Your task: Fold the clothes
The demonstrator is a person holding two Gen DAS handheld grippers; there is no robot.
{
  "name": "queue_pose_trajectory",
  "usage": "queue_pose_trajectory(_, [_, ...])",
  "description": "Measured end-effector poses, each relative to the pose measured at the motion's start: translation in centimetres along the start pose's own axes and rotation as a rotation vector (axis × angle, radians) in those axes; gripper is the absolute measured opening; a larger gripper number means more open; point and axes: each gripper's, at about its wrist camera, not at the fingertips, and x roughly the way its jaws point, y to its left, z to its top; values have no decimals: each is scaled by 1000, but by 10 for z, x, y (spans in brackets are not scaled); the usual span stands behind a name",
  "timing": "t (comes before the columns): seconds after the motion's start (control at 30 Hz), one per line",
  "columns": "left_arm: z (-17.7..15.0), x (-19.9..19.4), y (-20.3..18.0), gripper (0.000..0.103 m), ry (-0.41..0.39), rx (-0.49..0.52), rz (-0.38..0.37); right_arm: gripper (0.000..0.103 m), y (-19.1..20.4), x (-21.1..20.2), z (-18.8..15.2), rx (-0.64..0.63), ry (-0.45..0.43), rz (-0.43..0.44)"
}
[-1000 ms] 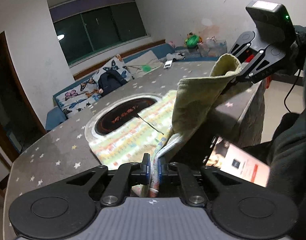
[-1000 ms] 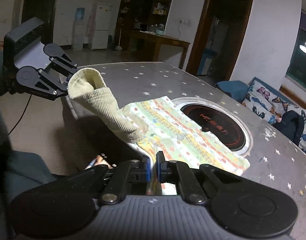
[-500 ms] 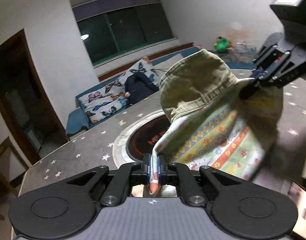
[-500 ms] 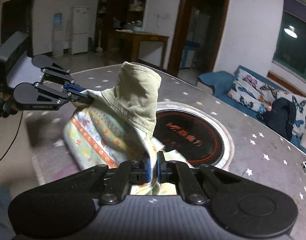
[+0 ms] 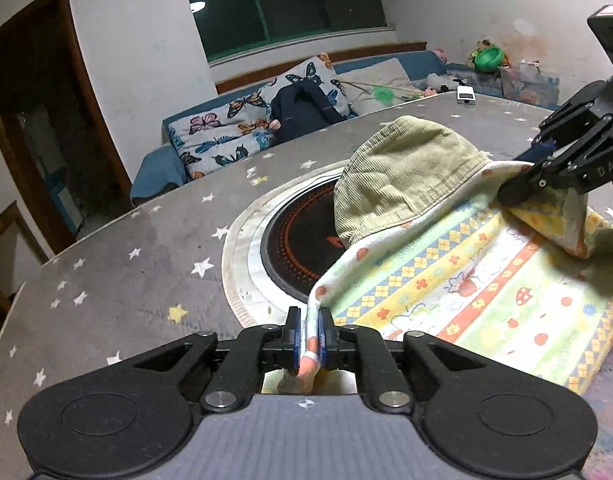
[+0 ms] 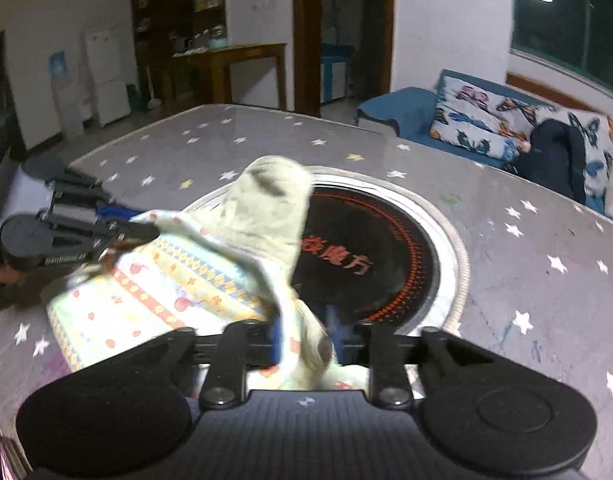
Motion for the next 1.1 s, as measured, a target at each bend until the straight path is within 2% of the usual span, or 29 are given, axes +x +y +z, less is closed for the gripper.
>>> queue_pose_trajectory(0.07, [-1, -1, 0, 15, 3, 0, 2, 45, -7, -4, -1, 22, -9, -8])
queue_pose_trajectory(0.17, [-2, -2, 0, 23, 7, 5, 15, 51, -17, -13, -5, 49, -17, -4])
queue_pose_trajectory(0.33, [-4, -4, -2, 23, 11, 26, 33, 53, -30, -26, -4, 60, -34, -2])
queue_pose_trajectory(0.4, [-4, -4, -1, 24, 12, 26, 39, 53, -27, -29, -1, 27, -33, -78])
queue_pose_trajectory(0.5, [-3, -2, 2, 28, 21, 16, 57, 53, -23, -34, 0, -19, -55, -182])
queue_pose_trajectory(0.6, [-3, -4, 8, 30, 19, -4, 70, 50, -25, -45, 1, 7, -96, -255])
queue_pose_trajectory(0.73, [-2, -12, 16, 30, -6, -38, 96, 39, -12, -56, -3, -12, -135, -235])
queue_pose_trajectory(0.83, [-1, -18, 23, 30, -22, -75, 120, 35, 8, -54, -8, -20, -144, -137])
queue_pose_trajectory(0.93, [-2, -22, 29, 30, -26, -101, 149, 30, 20, -36, -15, -23, -98, -74])
queue_pose_trajectory(1.1, [-7, -29, 38, 29, -25, -129, 184, 29, 6, -7, -34, 58, -15, -111])
